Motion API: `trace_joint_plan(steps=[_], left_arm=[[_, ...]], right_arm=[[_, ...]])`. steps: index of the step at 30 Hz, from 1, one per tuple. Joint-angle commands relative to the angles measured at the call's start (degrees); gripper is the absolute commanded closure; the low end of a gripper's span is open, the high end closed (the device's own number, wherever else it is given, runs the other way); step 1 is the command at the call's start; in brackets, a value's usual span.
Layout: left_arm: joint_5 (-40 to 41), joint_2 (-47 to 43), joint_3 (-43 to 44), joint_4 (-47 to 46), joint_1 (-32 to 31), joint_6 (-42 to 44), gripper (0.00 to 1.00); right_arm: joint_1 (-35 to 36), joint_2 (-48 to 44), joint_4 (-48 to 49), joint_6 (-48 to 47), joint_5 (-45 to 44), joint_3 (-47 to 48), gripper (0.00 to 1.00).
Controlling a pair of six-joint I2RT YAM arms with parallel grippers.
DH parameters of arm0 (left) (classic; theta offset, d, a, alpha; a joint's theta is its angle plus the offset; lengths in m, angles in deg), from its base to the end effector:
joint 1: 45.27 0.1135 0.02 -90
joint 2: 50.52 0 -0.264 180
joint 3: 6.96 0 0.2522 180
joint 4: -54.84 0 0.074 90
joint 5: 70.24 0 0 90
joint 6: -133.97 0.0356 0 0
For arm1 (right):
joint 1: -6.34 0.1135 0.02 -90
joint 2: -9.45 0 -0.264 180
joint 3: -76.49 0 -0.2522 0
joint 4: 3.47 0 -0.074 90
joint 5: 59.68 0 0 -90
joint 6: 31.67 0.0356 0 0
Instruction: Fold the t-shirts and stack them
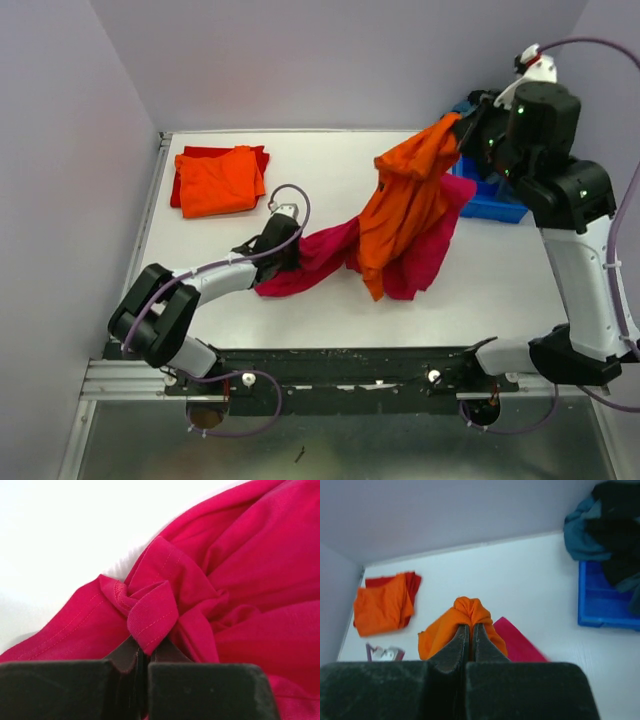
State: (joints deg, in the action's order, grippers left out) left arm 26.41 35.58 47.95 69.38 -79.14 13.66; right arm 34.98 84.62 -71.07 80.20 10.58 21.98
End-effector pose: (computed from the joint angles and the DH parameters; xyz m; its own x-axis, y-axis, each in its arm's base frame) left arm 0.2465 -0.1605 0.1680 -0.7588 -0.0944 -0.6445 0.1199 0.9523 -0.2807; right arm 0.1954 0.0930 0.5309 -0.3045 0.2332 -0.9235 -0.0589 0.9631 0.2626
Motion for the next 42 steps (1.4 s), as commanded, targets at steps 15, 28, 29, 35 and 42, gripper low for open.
trace_joint_plan(steps=[15, 28, 29, 35, 42], left_arm=[[13.73, -22.46, -12.76, 0.37, 0.12, -5.99, 1.00], [12.07, -18.79, -9.69, -1.75, 0.03, -5.65, 1.00], [11.72, -18.00, -9.16, -1.66, 0.03, -5.38, 1.00], [9.87, -17.64, -8.27, -0.86, 0.03, -4.50, 1.00], [13.90, -24.13, -8.19, 8.26, 0.03, -9.23, 1.00]], right_arm=[[-33.38, 21.93, 11.29, 5.64, 10.43, 30.91, 0.99], [-42.70, 35.28, 29.24, 13.01, 12.81, 21.96, 0.99], [-43.23, 37.48, 28.54, 14.16, 12.46, 21.79, 0.96], [-43.85, 40.07, 20.70, 14.26, 18.85, 18.05, 0.00], [-40.78, 18.54, 31.96, 8.90, 24.77, -16.50, 0.02]])
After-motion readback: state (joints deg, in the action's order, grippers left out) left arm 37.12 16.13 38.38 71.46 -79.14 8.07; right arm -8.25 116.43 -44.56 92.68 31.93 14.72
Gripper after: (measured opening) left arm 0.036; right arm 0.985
